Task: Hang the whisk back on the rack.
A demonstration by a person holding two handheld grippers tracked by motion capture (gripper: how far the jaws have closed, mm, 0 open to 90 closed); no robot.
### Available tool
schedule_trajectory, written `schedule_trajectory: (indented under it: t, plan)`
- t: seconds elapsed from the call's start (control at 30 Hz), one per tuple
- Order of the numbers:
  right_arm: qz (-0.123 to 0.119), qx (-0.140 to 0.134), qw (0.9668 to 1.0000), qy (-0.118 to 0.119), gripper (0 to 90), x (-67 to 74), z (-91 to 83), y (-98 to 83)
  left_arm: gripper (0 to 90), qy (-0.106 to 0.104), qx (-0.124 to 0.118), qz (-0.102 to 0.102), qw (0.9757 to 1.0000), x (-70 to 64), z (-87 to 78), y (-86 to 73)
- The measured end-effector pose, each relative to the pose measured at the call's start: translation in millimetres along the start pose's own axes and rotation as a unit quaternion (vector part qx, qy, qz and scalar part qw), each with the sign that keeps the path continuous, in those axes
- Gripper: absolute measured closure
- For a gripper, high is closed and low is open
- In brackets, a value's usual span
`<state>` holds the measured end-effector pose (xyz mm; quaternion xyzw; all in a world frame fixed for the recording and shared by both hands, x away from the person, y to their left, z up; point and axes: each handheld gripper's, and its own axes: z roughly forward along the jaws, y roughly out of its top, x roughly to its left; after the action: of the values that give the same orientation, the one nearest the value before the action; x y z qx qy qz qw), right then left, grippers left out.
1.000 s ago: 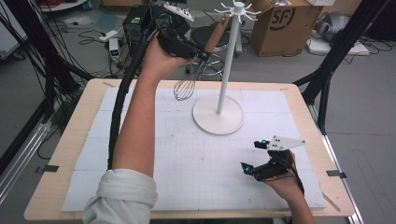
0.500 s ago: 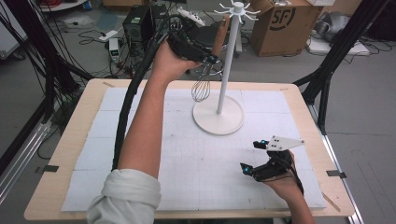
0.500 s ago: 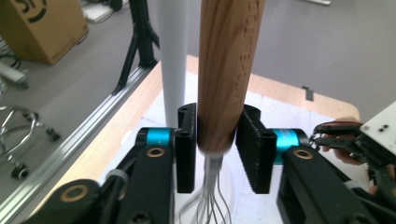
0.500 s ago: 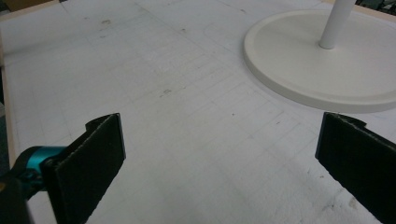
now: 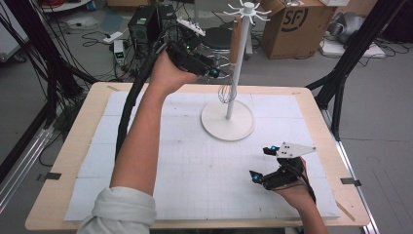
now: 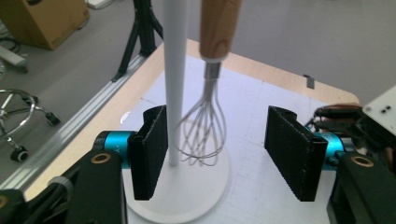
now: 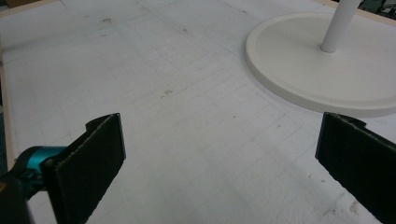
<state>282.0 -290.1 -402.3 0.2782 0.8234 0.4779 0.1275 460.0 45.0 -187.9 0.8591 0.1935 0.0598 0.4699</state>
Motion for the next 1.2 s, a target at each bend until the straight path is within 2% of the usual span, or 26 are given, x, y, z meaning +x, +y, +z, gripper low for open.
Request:
schedule_trajectory:
  t: [0.07,0.23,0.37,0.43,0.53,0.67,0.7,0.8,0.97,1.03,1.1,1.2]
  plan:
    - [0.001,0.0,1.0,0.0,0.5,0.2,0.0,0.4,37.7,-0.003,-0.004,-0.003,1.0,-2.5,-0.8,-2.8]
    - [0.002,0.002,1.0,-0.002,0.5,0.2,0.7,0.4,31.0,0.005,0.004,0.009,0.9999,-10.0,-5.0,-7.2]
    - [0.0,0.003,1.0,-0.001,0.5,0.7,1.4,0.9,27.8,-0.001,0.002,0.015,0.9999,-14.5,-8.6,-10.6]
    - [0.0,0.005,1.0,-0.001,0.5,0.8,1.9,0.7,25.0,0.0,0.006,0.013,0.9999,-16.7,-9.7,-12.9]
    - [-0.001,0.005,1.0,-0.001,0.5,0.4,1.9,0.5,18.1,0.005,0.002,0.006,1.0,-19.2,-11.2,-18.2]
    - [-0.001,0.005,1.0,-0.001,0.5,0.3,2.0,0.5,13.3,0.013,-0.005,0.0,0.9999,-20.7,-15.1,-26.7]
    - [0.0,0.006,1.0,-0.001,0.5,0.4,2.1,0.5,12.0,0.016,0.002,0.005,0.9999,-20.3,-15.9,-28.5]
    - [0.0,0.005,1.0,-0.002,0.5,0.3,2.3,0.5,5.7,0.023,0.018,0.002,0.9996,-21.7,-16.2,-33.2]
    - [0.001,0.006,1.0,-0.002,0.5,0.0,2.3,0.5,5.7,0.011,0.025,0.006,0.9996,-27.4,-18.7,-40.2]
    - [0.0,0.007,1.0,-0.002,0.5,-0.1,2.4,0.4,4.7,0.003,0.013,0.009,0.9999,-29.1,-20.2,-44.0]
    - [0.001,0.008,1.0,-0.002,0.5,0.0,2.3,0.5,4.2,-0.009,0.001,0.002,1.0,-29.4,-20.6,-50.1]
    - [0.0,0.007,1.0,-0.003,0.5,0.0,2.8,0.4,4.1,-0.01,0.006,0.001,0.9999,-31.9,-19.3,-60.5]
